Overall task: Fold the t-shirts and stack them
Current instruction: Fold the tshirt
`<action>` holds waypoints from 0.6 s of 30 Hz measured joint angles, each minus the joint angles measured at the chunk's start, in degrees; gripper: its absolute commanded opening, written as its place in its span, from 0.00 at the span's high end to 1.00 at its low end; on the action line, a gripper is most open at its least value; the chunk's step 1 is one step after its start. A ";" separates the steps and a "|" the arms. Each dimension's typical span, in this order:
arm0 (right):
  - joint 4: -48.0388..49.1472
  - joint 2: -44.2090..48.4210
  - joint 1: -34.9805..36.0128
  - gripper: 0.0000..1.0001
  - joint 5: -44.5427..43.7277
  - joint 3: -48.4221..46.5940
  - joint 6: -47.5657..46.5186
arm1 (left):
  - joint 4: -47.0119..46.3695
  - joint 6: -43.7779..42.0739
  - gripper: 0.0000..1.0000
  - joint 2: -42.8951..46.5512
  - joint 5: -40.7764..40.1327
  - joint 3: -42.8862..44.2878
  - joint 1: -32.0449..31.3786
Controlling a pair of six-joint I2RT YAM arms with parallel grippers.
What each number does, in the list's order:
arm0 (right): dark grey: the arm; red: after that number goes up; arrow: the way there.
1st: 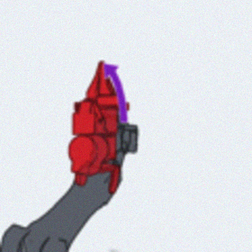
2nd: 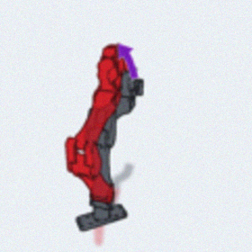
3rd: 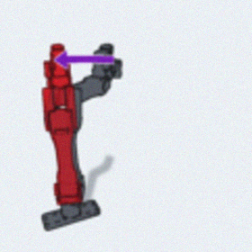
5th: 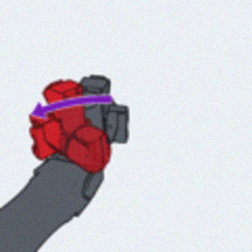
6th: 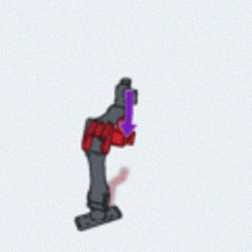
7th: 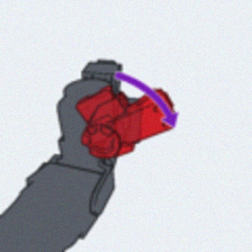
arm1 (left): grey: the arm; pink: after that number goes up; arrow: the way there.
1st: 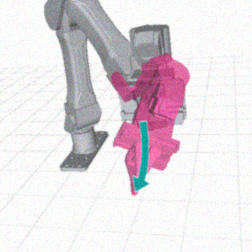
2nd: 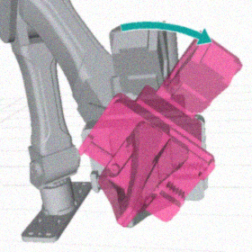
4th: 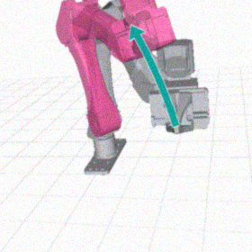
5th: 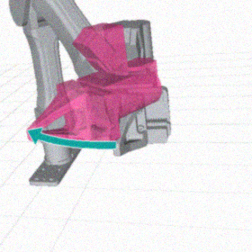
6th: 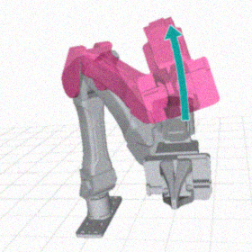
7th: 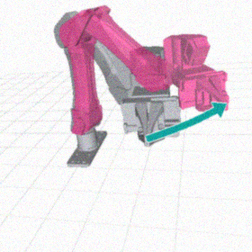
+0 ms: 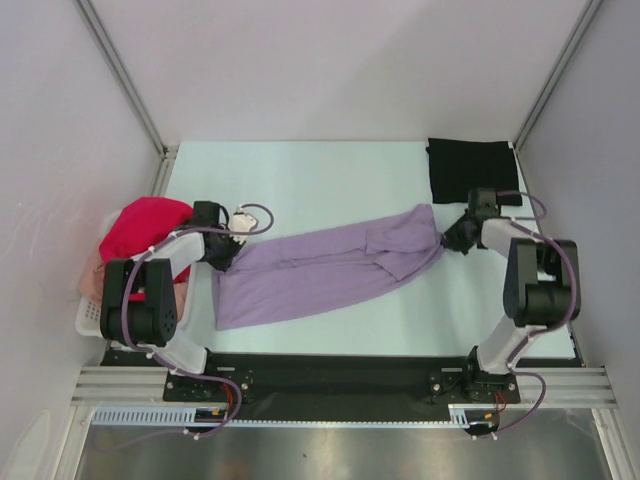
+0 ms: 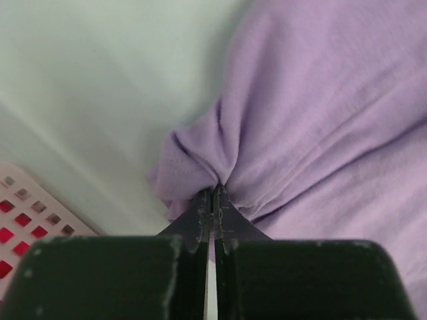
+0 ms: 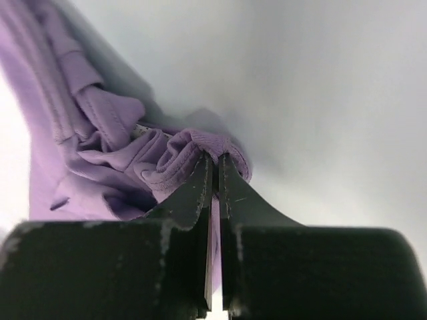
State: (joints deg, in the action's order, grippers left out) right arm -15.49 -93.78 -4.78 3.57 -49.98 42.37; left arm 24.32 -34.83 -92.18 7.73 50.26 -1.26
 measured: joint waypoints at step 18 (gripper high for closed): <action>-11.50 -48.39 12.26 1.00 -0.04 -70.31 -9.03 | 15.13 -8.26 0.96 9.22 13.94 -7.37 -16.52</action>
State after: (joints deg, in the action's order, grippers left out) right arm -26.98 -142.17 7.49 3.53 -120.29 33.34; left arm 39.44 -43.09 -82.96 21.67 42.89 -17.78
